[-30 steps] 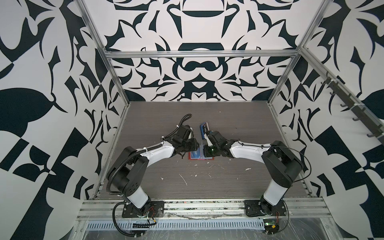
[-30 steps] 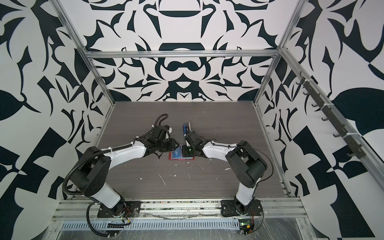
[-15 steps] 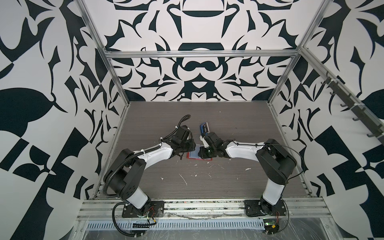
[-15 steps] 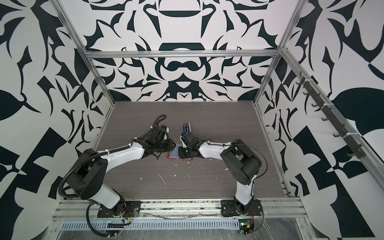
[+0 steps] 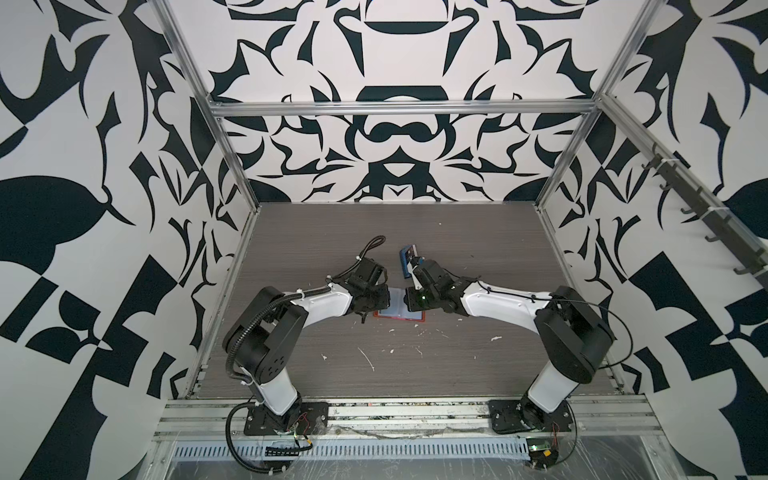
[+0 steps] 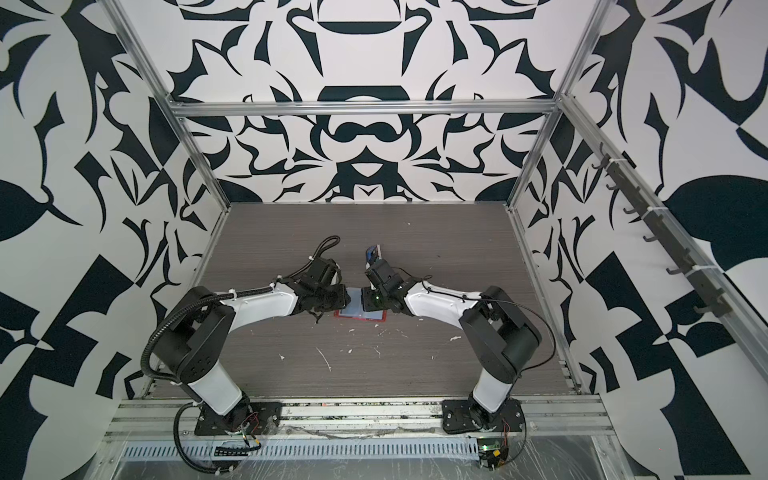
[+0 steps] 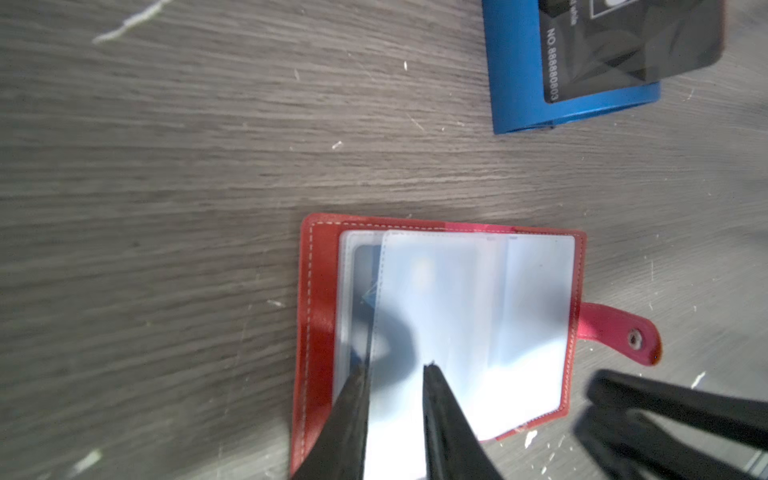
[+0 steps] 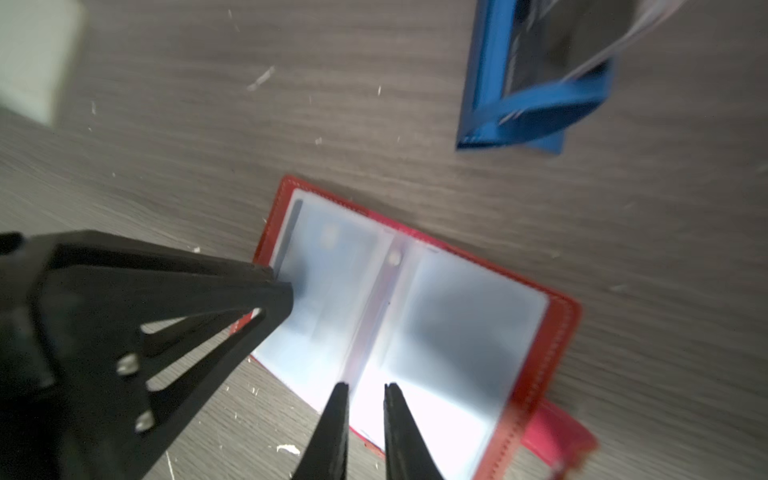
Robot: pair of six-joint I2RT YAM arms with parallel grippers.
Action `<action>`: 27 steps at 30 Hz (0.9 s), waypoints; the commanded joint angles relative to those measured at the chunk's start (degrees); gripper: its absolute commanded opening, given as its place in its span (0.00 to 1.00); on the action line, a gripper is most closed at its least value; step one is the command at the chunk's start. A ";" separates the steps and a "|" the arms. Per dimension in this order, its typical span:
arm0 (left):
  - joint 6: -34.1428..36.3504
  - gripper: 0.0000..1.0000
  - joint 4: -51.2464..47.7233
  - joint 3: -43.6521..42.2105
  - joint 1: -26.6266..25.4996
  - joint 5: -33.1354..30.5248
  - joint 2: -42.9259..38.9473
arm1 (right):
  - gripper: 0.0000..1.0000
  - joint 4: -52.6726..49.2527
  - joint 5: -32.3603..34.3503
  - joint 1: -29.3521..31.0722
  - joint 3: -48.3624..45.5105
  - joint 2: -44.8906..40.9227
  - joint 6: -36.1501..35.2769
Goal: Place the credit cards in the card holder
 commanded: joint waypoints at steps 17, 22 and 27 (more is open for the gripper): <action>4.97 0.32 -10.47 20.78 1.75 2.41 9.63 | 0.27 -13.21 1.97 -9.01 13.30 0.12 -7.71; 4.90 0.32 -11.49 26.64 3.88 5.93 14.13 | 0.29 -15.75 -0.29 -11.33 19.66 4.44 -9.38; 4.44 0.32 -12.58 32.33 6.34 10.00 18.85 | 0.33 -19.29 -2.33 -13.51 27.18 9.97 -11.04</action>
